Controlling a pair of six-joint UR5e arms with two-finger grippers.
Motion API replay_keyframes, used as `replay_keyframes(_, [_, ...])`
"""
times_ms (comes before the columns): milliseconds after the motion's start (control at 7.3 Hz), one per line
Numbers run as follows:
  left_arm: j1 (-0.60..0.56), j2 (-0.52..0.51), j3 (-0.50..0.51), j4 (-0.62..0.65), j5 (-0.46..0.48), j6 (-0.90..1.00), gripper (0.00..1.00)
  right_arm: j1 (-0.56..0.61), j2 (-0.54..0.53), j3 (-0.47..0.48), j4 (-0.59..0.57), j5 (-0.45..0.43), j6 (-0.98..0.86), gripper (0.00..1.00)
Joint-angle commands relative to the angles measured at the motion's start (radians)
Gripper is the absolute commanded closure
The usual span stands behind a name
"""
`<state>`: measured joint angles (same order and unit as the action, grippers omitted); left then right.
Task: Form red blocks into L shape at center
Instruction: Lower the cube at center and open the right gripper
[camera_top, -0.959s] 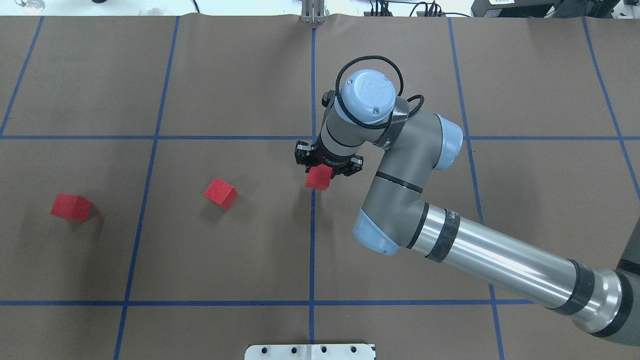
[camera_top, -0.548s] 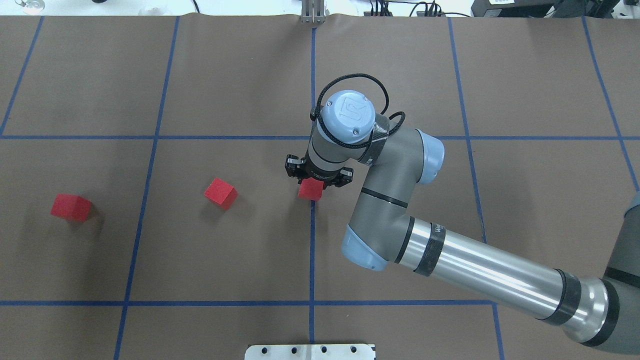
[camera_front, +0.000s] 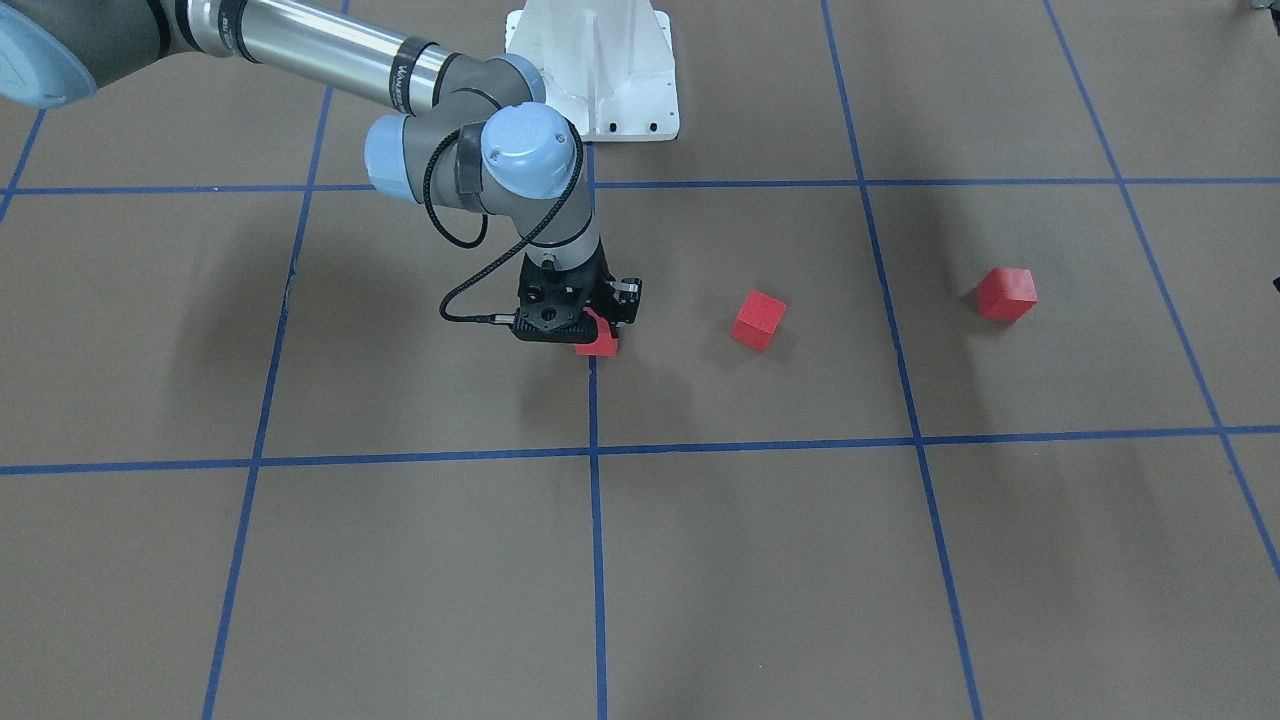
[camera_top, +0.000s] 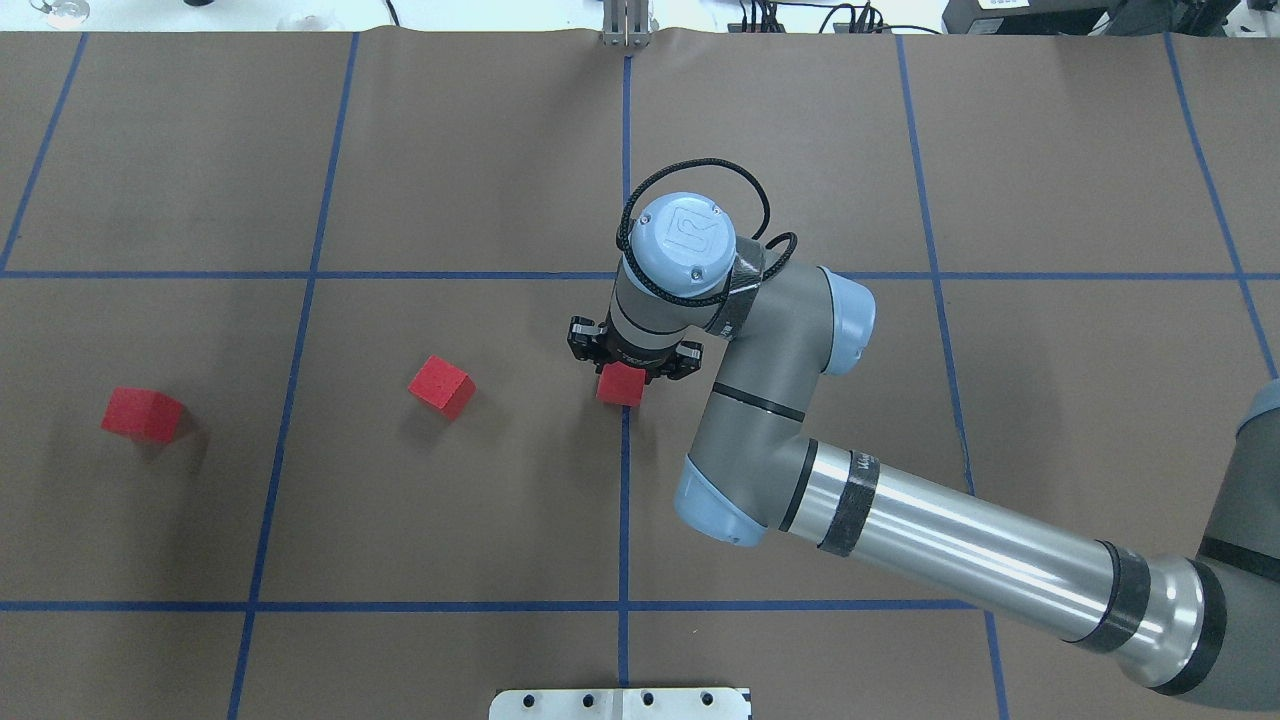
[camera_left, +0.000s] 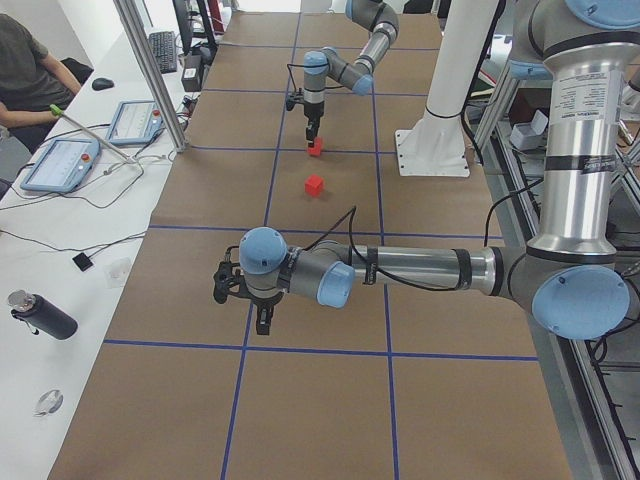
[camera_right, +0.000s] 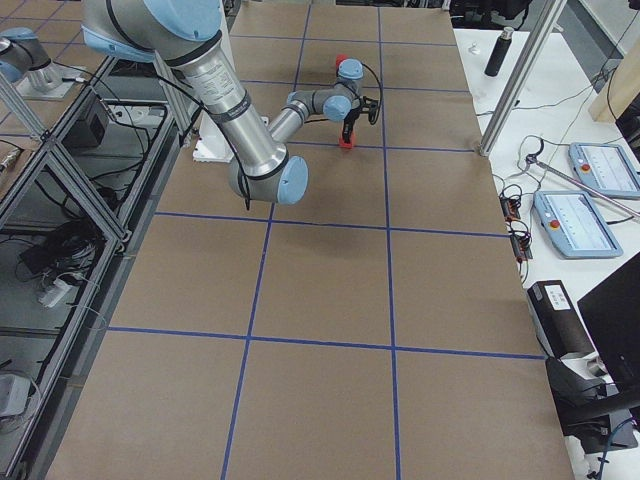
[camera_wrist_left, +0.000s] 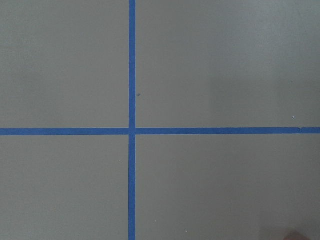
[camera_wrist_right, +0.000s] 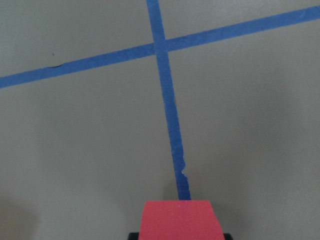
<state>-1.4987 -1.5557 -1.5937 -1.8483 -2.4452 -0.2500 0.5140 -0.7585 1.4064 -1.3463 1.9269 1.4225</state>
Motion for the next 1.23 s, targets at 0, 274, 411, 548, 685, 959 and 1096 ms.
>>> replay_keyframes(0, [0.0, -0.001, 0.0, 0.0, 0.0, 0.0, 0.0, -0.002, 0.007, -0.001, -0.014, 0.0, -0.013, 1.0])
replay_keyframes(274, [0.0, 0.0, 0.001, 0.0, 0.0, 0.0, 0.0, 0.0, 0.01, 0.0, -0.019, 0.0, -0.014, 1.0])
replay_keyframes(411, [0.0, 0.0, 0.001, 0.0, 0.0, 0.0, 0.0, 0.0, 0.024, 0.002, -0.06, 0.0, -0.031, 1.0])
replay_keyframes(548, [0.0, 0.0, 0.001, 0.0, 0.0, 0.0, 0.0, 0.0, 0.025, 0.002, -0.069, 0.0, -0.045, 1.0])
replay_keyframes(685, [0.0, 0.0, 0.001, 0.0, 0.0, 0.0, 0.0, 0.001, 0.025, 0.002, -0.071, 0.001, -0.049, 1.0])
replay_keyframes(959, [0.0, 0.0, 0.003, 0.0, 0.0, -0.002, 0.0, 0.0, 0.019, 0.002, -0.077, 0.003, -0.069, 1.0])
replay_keyframes(1096, [0.0, 0.0, 0.003, 0.0, 0.0, -0.002, 0.0, 0.0, 0.015, 0.002, -0.077, 0.003, -0.071, 1.0])
